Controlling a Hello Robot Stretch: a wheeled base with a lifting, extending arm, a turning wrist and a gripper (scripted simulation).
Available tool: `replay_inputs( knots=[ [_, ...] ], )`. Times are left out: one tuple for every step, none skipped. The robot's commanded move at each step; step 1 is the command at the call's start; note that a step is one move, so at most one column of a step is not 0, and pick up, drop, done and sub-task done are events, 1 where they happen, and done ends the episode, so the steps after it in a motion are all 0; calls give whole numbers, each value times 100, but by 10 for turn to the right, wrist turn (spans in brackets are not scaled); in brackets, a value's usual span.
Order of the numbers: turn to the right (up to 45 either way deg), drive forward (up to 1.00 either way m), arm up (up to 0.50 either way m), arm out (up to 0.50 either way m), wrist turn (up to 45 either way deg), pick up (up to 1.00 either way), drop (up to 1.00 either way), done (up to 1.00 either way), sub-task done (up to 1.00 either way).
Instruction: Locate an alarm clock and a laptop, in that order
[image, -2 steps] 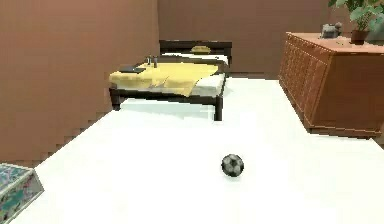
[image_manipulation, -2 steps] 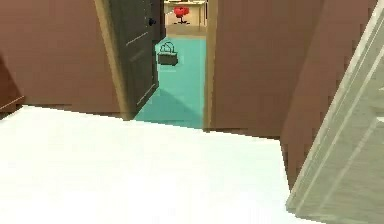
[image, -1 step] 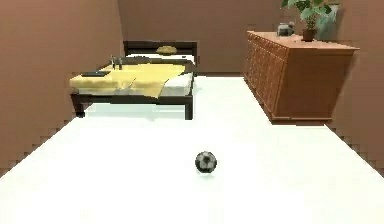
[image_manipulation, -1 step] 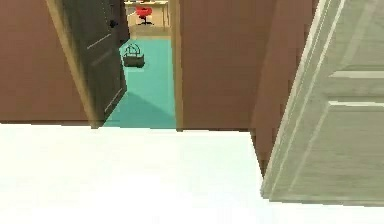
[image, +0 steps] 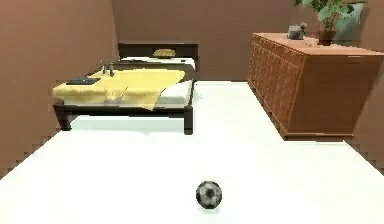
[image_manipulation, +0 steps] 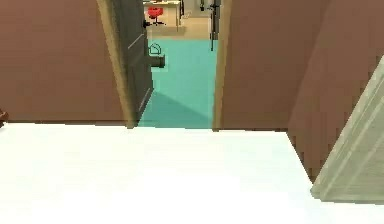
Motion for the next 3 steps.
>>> replay_inputs(
  knots=[
    [450,0,0,0,0,0,0,0,0],
    [90,0,0,0,0,0,0,0,0],
    [30,0,0,0,0,0,0,0,0]
  ],
)
